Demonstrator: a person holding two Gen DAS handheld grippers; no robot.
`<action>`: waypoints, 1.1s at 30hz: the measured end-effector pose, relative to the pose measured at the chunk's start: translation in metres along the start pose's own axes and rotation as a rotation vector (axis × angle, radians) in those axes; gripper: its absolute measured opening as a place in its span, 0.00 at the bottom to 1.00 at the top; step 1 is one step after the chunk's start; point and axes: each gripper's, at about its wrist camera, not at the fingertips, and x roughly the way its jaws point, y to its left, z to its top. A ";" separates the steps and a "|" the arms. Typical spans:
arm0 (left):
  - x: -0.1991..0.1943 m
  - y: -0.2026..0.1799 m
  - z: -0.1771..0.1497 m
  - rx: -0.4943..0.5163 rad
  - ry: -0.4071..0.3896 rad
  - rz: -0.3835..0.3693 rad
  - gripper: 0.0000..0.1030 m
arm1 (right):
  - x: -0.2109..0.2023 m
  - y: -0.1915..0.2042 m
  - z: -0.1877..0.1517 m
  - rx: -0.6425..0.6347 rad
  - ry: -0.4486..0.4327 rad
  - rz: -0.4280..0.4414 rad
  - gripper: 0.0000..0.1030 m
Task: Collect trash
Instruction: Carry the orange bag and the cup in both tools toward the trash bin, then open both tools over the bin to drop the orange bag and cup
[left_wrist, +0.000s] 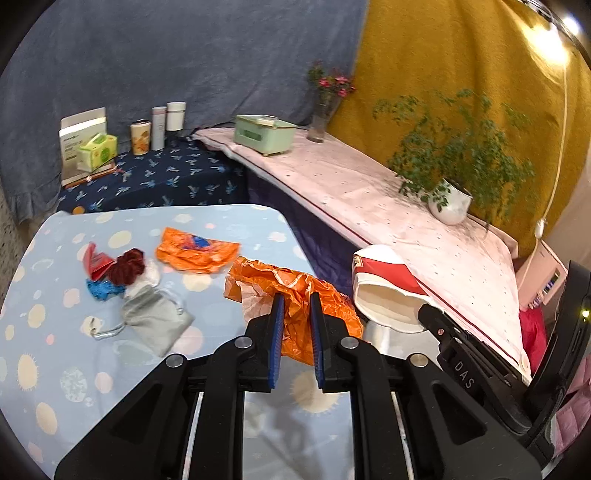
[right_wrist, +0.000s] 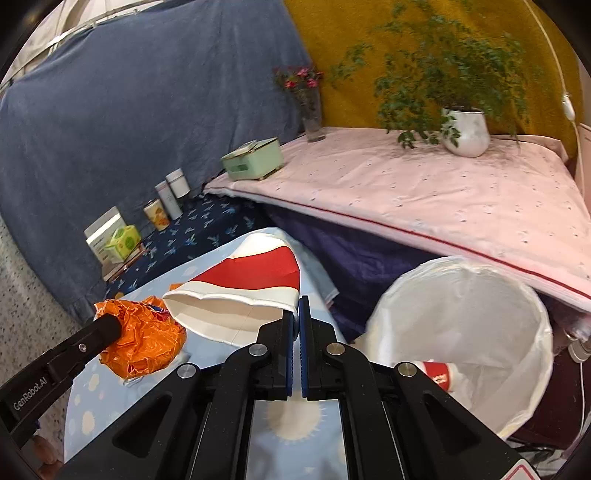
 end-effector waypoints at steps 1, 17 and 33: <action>0.002 -0.008 0.000 0.011 0.003 -0.008 0.13 | -0.003 -0.008 0.001 0.006 -0.005 -0.013 0.03; 0.035 -0.116 -0.013 0.148 0.065 -0.153 0.13 | -0.025 -0.123 -0.006 0.153 -0.015 -0.141 0.03; 0.068 -0.153 -0.038 0.182 0.113 -0.200 0.54 | -0.020 -0.160 -0.018 0.206 0.014 -0.190 0.14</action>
